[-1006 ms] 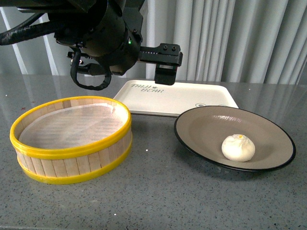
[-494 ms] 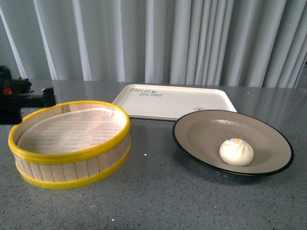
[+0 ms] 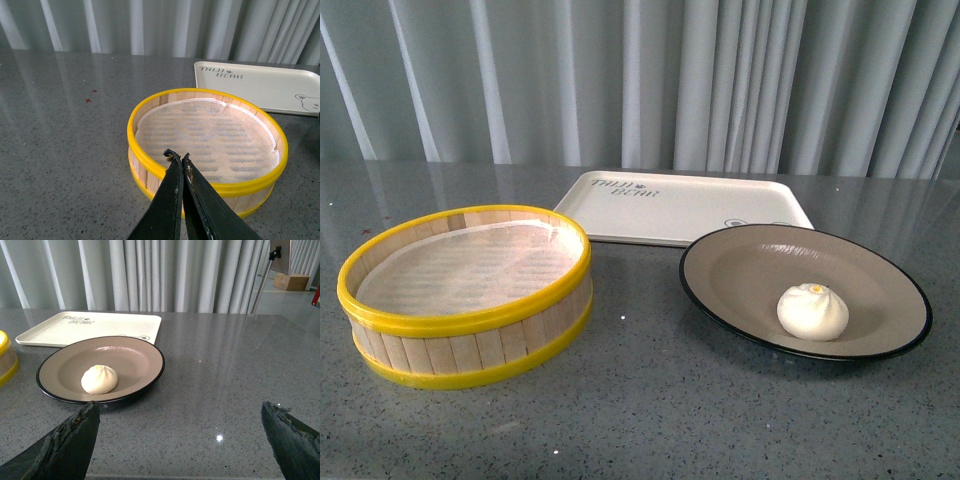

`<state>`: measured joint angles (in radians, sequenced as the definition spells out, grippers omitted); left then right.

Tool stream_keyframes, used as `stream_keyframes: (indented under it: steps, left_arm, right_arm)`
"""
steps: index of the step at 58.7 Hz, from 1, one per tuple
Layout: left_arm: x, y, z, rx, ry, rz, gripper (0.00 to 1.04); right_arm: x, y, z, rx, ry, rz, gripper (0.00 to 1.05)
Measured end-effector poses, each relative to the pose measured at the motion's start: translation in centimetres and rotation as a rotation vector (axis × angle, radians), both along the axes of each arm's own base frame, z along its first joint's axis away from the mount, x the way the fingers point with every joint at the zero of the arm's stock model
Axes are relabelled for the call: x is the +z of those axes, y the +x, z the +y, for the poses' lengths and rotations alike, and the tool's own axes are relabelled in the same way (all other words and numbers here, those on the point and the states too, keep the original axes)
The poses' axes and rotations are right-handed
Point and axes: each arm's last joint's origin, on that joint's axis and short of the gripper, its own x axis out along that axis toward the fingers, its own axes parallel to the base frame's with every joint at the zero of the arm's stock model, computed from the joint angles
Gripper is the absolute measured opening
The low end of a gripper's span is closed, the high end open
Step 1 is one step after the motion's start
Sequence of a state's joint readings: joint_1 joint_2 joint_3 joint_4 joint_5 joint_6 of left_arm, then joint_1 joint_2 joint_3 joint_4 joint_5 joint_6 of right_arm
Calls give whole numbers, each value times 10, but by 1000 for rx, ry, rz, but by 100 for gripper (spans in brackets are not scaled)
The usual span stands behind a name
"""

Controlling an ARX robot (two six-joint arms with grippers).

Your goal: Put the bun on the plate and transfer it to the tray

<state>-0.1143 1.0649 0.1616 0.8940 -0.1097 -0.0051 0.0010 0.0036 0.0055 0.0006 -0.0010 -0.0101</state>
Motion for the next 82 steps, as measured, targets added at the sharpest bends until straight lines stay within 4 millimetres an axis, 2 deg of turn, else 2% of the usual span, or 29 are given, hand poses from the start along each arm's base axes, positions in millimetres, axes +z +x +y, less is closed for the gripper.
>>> stream_keyframes:
  steps: [13,23,45,82]
  left_arm:
    - [-5,-19,9,-4,0,1,4]
    - [-17,-33,18,6,-1,11,4]
    - [-6,-51,18,5,-1,-29,4]
    - [-2,-73,18,5,-1,-39,4]
  right_arm:
    - [0,0,0,0,0,0,96]
    - [0,0,0,0,0,0,96]
    - [0,0,0,0,0,0,96]
    - [0,0,0,0,0,0,96]
